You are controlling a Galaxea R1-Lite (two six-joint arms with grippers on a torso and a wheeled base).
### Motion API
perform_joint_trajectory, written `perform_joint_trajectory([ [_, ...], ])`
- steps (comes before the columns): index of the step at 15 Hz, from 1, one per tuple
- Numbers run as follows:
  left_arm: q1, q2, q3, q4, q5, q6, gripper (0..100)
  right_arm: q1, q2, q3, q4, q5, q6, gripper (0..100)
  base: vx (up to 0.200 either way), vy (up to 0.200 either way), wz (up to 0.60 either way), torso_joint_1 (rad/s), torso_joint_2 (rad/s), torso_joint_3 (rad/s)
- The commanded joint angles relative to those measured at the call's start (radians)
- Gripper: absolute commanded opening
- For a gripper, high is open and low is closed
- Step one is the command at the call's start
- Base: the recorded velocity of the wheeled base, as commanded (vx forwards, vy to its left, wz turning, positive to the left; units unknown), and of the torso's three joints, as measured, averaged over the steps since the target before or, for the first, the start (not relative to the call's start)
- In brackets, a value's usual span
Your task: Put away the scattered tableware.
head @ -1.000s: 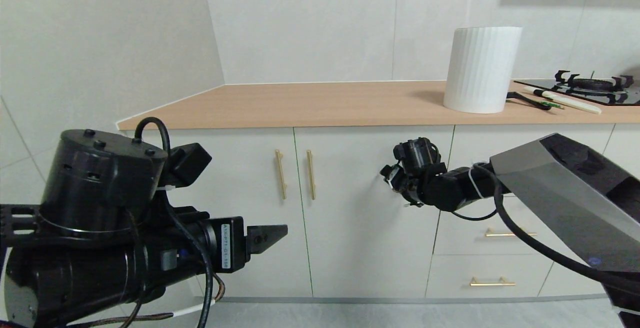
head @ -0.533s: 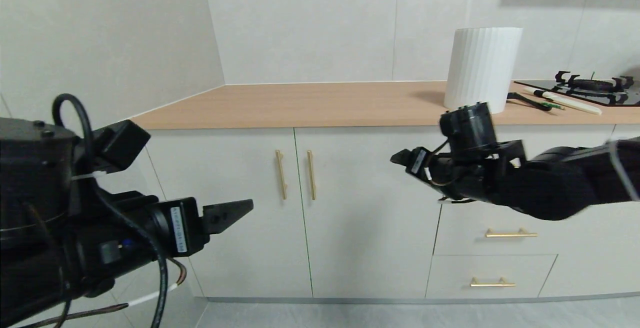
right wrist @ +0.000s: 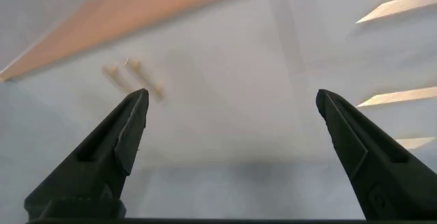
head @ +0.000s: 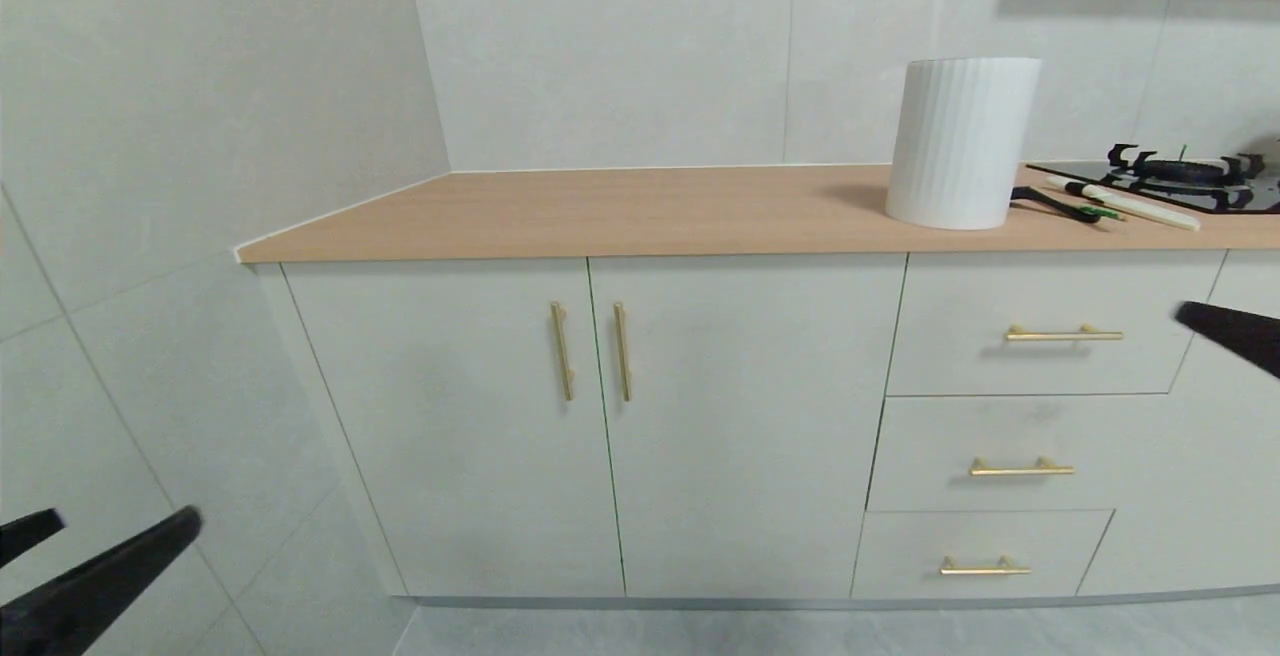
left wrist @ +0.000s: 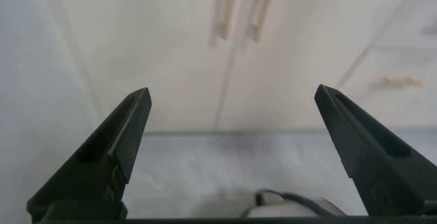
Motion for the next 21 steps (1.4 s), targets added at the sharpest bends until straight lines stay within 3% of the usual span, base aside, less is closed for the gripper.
perform_joint_trajectory([
  [1,0.107,-0.362,0.043,0.142,-0.002,0.046,100,-0.283,-0.54,0.22,0.032,-0.001,-0.27,100,0.0,0.0,0.0,0.0,0.0,0.0],
  [3,0.153,-0.448,0.046,0.205,-0.007,0.072,100,-0.308,-0.694,0.215,0.139,0.005,-0.345,100,0.0,0.0,0.0,0.0,0.0,0.0],
  [4,0.205,-0.535,0.07,0.233,-0.022,0.098,100,-0.332,-0.811,0.177,0.306,-0.009,-0.377,100,0.0,0.0,0.0,0.0,0.0,0.0],
  [5,0.233,-0.575,0.104,0.234,-0.025,0.115,100,-0.361,-0.806,0.174,0.337,-0.079,-0.35,100,0.0,0.0,0.0,0.0,0.0,0.0],
  [7,0.247,-0.577,0.122,0.228,-0.017,0.118,100,-0.378,-0.806,0.177,0.337,-0.118,-0.333,100,0.0,0.0,0.0,0.0,0.0,0.0],
  [8,0.278,-0.577,0.167,0.205,0.048,0.121,100,-0.449,-0.832,0.211,0.343,-0.139,-0.325,100,0.0,0.0,0.0,0.0,0.0,0.0],
  [10,0.368,-0.604,0.17,0.201,0.039,0.132,100,-0.489,-0.906,0.289,0.362,-0.084,-0.354,100,0.0,0.0,0.0,0.0,0.0,0.0],
  [12,0.408,-0.672,0.25,0.194,0.015,0.21,100,-0.489,-0.906,0.376,0.337,-0.102,-0.351,100,0.0,0.0,0.0,0.0,0.0,0.0],
  [13,0.408,-0.672,0.319,0.155,0.029,0.216,100,-0.489,-0.905,0.45,0.297,-0.082,-0.35,100,0.0,0.0,0.0,0.0,0.0,0.0],
  [14,0.408,-0.672,0.319,0.155,0.029,0.216,100,-0.489,-0.905,0.45,0.297,-0.082,-0.35,100,0.0,0.0,0.0,0.0,0.0,0.0],
  [15,0.406,-0.672,0.458,-0.007,0.01,0.244,100,-0.489,-0.905,0.6,0.121,0.088,-0.35,100,0.0,0.0,0.0,0.0,0.0,0.0],
  [16,0.406,-0.672,0.492,-0.088,-0.042,0.249,100,-0.489,-0.906,0.599,0.147,0.152,-0.334,100,0.0,0.0,0.0,0.0,0.0,0.0],
  [18,0.406,-0.672,0.492,-0.082,-0.122,0.25,100,-0.489,-0.905,0.6,0.182,0.195,-0.33,100,0.0,0.0,0.0,0.0,0.0,0.0],
  [20,0.406,-0.672,0.492,-0.08,-0.202,0.275,100,-0.489,-0.905,0.597,0.231,0.315,-0.379,100,0.0,0.0,0.0,0.0,0.0,0.0],
  [21,0.406,-0.672,0.492,-0.054,-0.261,0.281,100,-0.489,-0.905,0.599,0.228,0.324,-0.408,100,0.0,0.0,0.0,0.0,0.0,0.0],
])
